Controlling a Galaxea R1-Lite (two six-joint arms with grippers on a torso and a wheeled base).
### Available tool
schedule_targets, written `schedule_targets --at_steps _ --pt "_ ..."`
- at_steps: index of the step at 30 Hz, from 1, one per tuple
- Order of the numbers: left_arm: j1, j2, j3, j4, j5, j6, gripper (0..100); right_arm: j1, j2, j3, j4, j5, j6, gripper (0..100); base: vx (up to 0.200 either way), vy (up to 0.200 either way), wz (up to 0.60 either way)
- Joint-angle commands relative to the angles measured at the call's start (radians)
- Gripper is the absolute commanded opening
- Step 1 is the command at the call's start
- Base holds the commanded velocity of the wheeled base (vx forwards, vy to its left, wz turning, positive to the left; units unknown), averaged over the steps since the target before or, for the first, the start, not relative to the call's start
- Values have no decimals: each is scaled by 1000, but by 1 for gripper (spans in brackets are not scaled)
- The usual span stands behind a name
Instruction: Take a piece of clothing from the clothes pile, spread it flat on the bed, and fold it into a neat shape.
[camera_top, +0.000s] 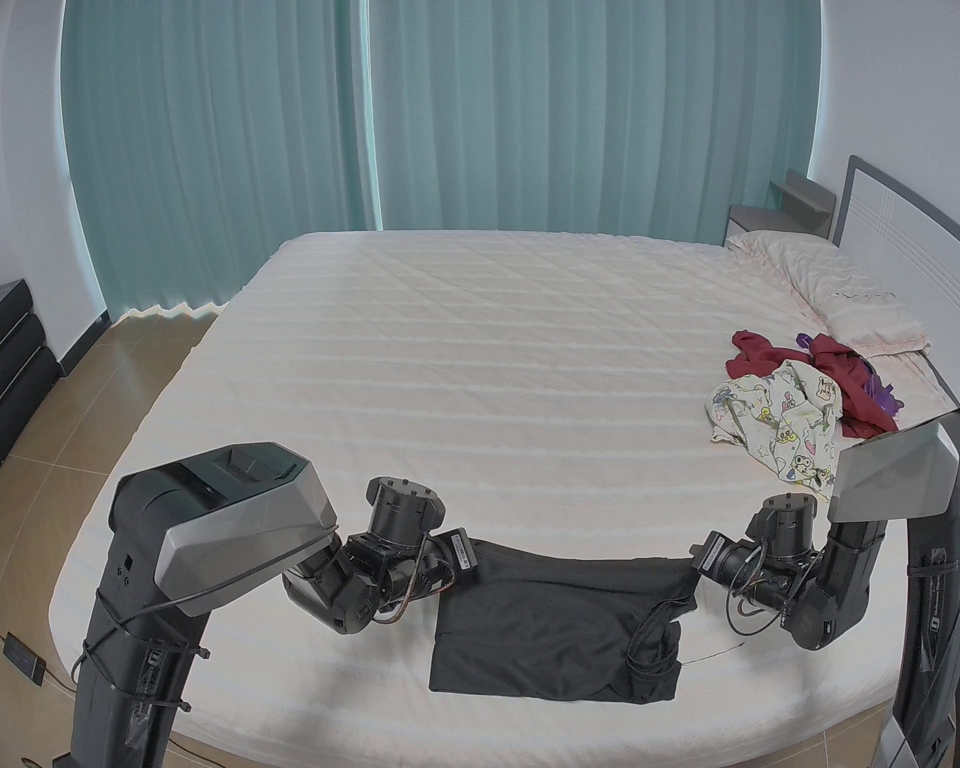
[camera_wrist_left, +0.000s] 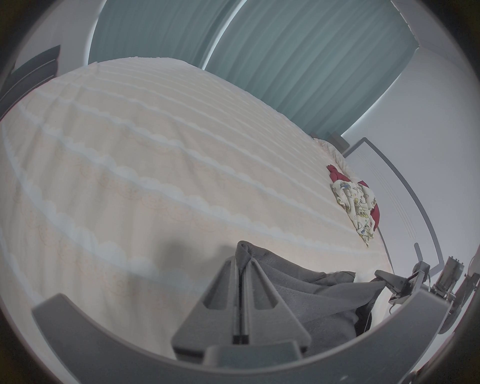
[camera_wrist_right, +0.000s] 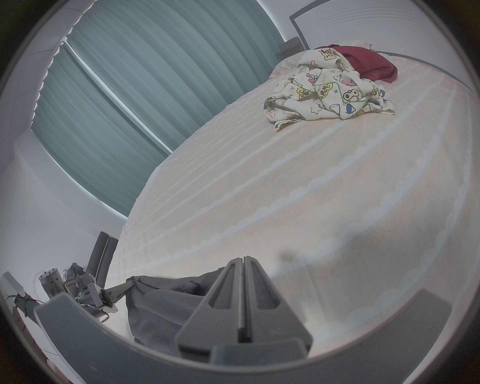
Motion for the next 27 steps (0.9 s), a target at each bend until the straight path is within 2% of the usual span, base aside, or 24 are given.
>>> schedule_targets --at_steps 1,12,13,20,24,27 --pt "26 0 16 -1 -2 -2 0 -4 25 -33 1 0 -2 0 0 0 0" --pt "35 8 20 -35 -3 -41 0 2 76 -140 43 3 -36 0 0 0 0" --pt "35 9 19 -37 -5 -43 0 2 78 -148 52 2 -36 100 0 0 0" --pt "35 14 19 -40 -8 -74 0 -20 12 -82 40 0 -51 100 0 0 0" --pt "35 20 20 -61 -9 -78 0 -18 -74 61 1 37 -188 100 0 0 0" --pt "35 26 20 -71 -9 -78 0 46 -99 163 -43 91 -243 100 0 0 0"
